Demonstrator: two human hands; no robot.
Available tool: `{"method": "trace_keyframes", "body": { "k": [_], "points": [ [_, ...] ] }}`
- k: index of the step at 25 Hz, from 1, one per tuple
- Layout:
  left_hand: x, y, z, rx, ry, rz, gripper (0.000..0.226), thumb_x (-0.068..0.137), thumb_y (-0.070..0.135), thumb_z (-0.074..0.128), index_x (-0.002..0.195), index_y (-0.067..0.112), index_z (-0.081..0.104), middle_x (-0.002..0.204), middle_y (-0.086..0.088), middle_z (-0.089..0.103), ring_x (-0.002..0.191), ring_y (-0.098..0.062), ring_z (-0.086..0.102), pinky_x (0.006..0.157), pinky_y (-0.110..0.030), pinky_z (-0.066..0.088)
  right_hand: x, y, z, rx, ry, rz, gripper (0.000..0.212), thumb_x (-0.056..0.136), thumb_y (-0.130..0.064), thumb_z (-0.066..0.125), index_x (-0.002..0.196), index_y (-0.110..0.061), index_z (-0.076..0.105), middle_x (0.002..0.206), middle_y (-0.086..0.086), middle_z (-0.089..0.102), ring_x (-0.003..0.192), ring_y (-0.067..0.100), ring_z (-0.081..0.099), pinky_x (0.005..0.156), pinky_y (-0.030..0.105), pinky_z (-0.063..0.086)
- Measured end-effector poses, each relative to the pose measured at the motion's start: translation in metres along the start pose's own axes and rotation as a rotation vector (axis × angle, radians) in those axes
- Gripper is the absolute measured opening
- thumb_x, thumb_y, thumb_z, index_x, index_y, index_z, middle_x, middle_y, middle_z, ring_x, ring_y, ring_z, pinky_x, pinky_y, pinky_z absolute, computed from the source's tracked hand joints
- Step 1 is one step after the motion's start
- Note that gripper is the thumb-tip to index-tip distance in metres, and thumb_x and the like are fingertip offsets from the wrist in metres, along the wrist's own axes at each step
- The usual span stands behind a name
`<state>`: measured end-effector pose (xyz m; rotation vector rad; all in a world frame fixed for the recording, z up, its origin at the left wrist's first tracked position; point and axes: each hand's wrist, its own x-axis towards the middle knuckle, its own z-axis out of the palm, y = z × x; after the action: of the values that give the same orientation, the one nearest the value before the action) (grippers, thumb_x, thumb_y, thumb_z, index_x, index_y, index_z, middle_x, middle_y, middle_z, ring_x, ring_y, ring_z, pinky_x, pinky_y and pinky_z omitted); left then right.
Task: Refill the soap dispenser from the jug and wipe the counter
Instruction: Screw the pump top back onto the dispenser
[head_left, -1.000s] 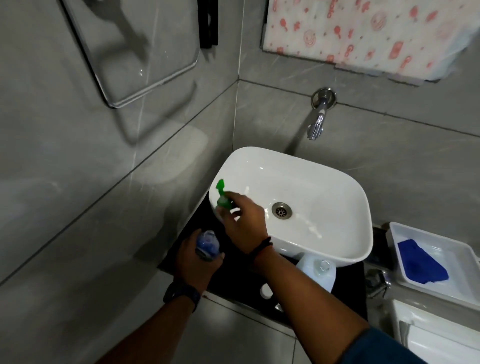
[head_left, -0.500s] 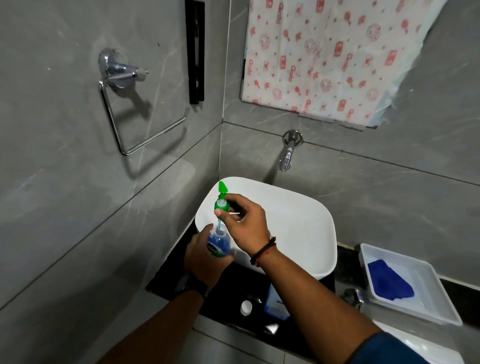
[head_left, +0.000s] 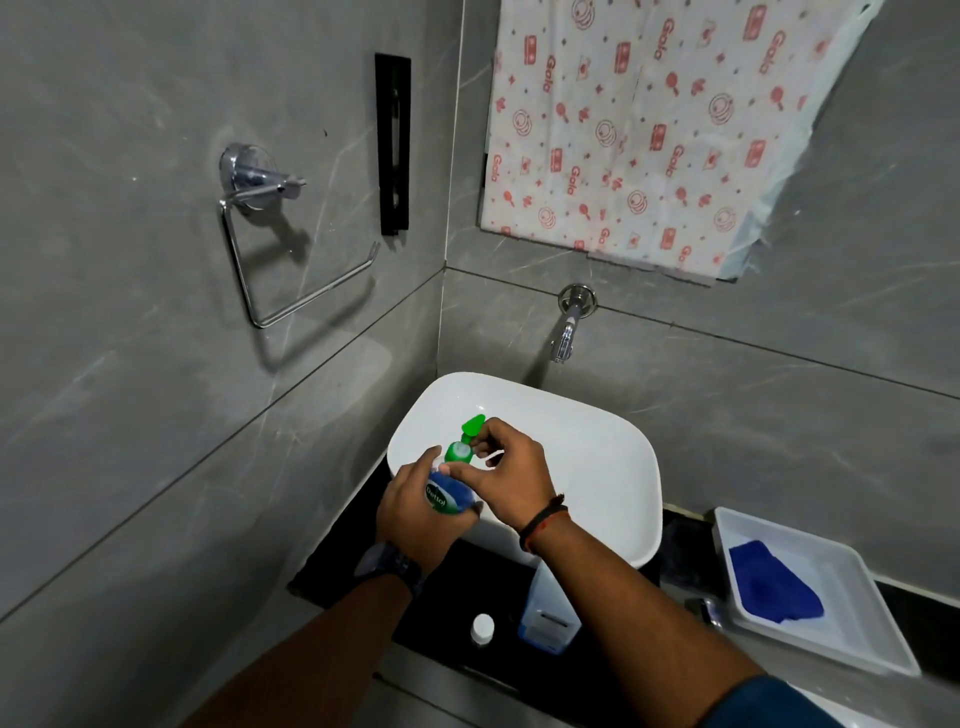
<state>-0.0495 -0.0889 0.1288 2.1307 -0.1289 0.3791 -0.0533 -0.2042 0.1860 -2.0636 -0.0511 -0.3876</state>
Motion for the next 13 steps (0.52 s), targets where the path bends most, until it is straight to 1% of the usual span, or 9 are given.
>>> {"method": "trace_keyframes", "body": {
  "k": [2,4,6,8,9,11,12,13],
  "points": [
    [-0.001,0.000,0.001,0.003,-0.041,-0.001,0.075,0.051,0.029,0.077,0.122,0.020,0.054,0.105,-0.005,0.065,0.097,-0.023,0.061,0.083,-0.040,0.052,-0.001,0.000,0.002,-0.007,0.038,0.027,0.040,0.057,-0.032,0.089,0.079,-0.014,0.060,0.072,-0.007,0.059,0.066,0.006,0.051,0.062,0.019,0.048],
    [-0.001,0.002,0.001,0.000,-0.060,-0.019,0.074,0.051,0.031,0.075,0.121,0.022,0.054,0.105,-0.002,0.065,0.098,-0.022,0.060,0.082,-0.036,0.052,-0.004,0.001,0.004,0.031,0.060,0.080,0.045,0.055,-0.035,0.089,0.082,-0.015,0.060,0.074,-0.005,0.059,0.068,0.008,0.052,0.064,0.025,0.050],
    [-0.001,0.003,0.001,-0.035,-0.038,-0.040,0.078,0.048,0.025,0.078,0.122,0.021,0.054,0.105,-0.004,0.064,0.096,-0.024,0.061,0.079,-0.033,0.051,-0.007,0.004,0.005,0.128,0.052,0.084,0.038,0.064,-0.025,0.085,0.091,-0.018,0.059,0.082,-0.005,0.062,0.079,0.009,0.058,0.070,0.027,0.052],
    [0.000,0.005,0.001,-0.062,-0.043,-0.047,0.082,0.048,0.021,0.081,0.125,0.019,0.053,0.107,-0.008,0.064,0.095,-0.025,0.061,0.080,-0.036,0.052,-0.008,0.005,0.004,0.187,0.038,0.091,0.038,0.072,-0.015,0.078,0.101,-0.021,0.055,0.089,-0.006,0.064,0.088,0.013,0.063,0.076,0.029,0.056],
    [0.001,0.005,0.001,-0.064,-0.050,-0.043,0.082,0.048,0.021,0.081,0.125,0.019,0.053,0.108,-0.008,0.063,0.096,-0.025,0.061,0.081,-0.038,0.052,-0.009,0.004,0.003,0.174,0.041,0.096,0.042,0.072,-0.017,0.079,0.103,-0.025,0.051,0.088,-0.007,0.064,0.086,0.012,0.064,0.076,0.030,0.057],
    [0.001,0.004,0.002,-0.042,-0.057,-0.020,0.078,0.050,0.025,0.079,0.123,0.020,0.053,0.108,-0.006,0.064,0.098,-0.025,0.061,0.080,-0.038,0.052,-0.009,0.002,0.001,0.100,0.065,0.101,0.057,0.065,-0.029,0.084,0.104,-0.031,0.042,0.086,-0.007,0.062,0.083,0.009,0.062,0.074,0.027,0.055],
    [0.000,0.004,0.002,-0.032,-0.055,-0.015,0.076,0.051,0.028,0.077,0.123,0.021,0.053,0.108,-0.004,0.065,0.099,-0.024,0.060,0.080,-0.037,0.052,-0.010,0.001,0.001,0.089,0.062,0.094,0.064,0.062,-0.033,0.085,0.106,-0.033,0.039,0.091,-0.005,0.062,0.087,0.008,0.060,0.076,0.027,0.054],
    [0.000,0.003,0.003,-0.036,-0.046,-0.015,0.074,0.053,0.029,0.076,0.123,0.021,0.053,0.108,-0.004,0.065,0.099,-0.024,0.060,0.080,-0.036,0.052,-0.012,0.001,0.002,0.107,0.048,0.077,0.067,0.062,-0.033,0.085,0.110,-0.034,0.037,0.098,-0.004,0.062,0.094,0.008,0.059,0.080,0.028,0.053]
  ]
}}
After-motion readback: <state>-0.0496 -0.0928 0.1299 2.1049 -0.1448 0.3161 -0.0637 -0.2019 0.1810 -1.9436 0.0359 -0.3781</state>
